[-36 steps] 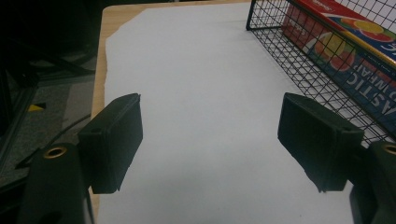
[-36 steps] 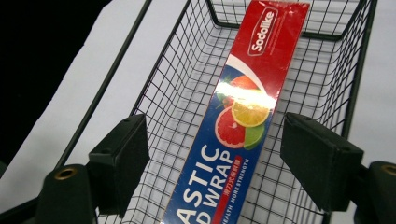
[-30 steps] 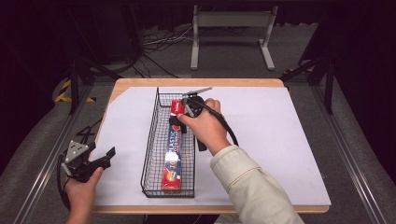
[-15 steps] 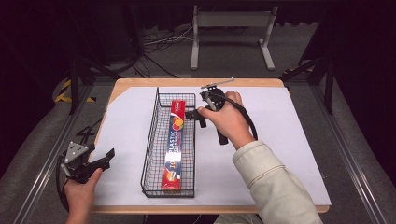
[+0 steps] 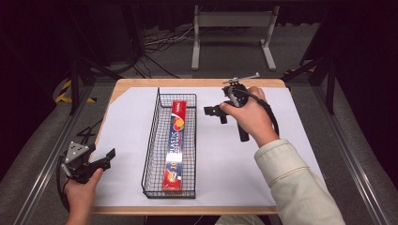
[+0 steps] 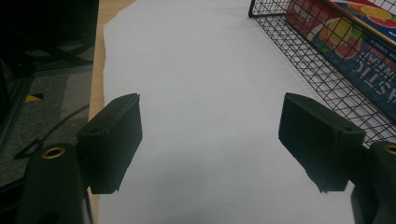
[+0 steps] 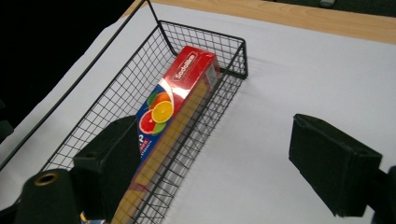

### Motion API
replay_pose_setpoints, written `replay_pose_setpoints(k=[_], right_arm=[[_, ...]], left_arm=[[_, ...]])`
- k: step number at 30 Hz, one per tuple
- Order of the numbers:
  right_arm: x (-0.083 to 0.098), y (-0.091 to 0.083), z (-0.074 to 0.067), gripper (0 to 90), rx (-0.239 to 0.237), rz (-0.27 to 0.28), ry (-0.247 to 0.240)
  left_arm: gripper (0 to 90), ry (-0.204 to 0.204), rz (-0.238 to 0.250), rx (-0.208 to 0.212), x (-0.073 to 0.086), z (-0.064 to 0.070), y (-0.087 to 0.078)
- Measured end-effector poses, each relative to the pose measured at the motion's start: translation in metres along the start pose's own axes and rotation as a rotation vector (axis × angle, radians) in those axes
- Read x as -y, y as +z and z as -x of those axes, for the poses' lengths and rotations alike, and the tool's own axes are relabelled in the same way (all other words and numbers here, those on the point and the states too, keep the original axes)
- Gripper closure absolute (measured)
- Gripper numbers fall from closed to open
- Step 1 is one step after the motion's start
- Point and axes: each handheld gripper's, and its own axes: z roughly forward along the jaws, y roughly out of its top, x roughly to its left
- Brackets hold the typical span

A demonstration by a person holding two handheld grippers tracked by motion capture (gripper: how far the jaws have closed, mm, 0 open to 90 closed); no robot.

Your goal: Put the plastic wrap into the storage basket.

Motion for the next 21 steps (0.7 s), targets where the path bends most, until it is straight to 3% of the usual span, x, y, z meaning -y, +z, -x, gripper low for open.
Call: replay_pose_setpoints(k=[1,4,18,21], right_arm=[[0.002,-0.008,0.010,16.8,0.001,0.006,0.016],[0.003,-0.016,0.021,16.8,0.012,0.018,0.034],[0.018,-0.047,0.061,17.1,0.039,0.064,0.045],[0.028,-0.054,0.076,17.1,0.049,0.100,0.042]], left_arm=[[22.2,0.005,-0.008,0.001,0.000,0.000,0.001],[22.1,0.012,-0.007,0.003,-0.001,0.002,0.002],[22.1,0.014,-0.008,0.009,-0.003,0.002,0.008],[22.1,0.012,-0.011,0.006,-0.002,0.002,0.009]])
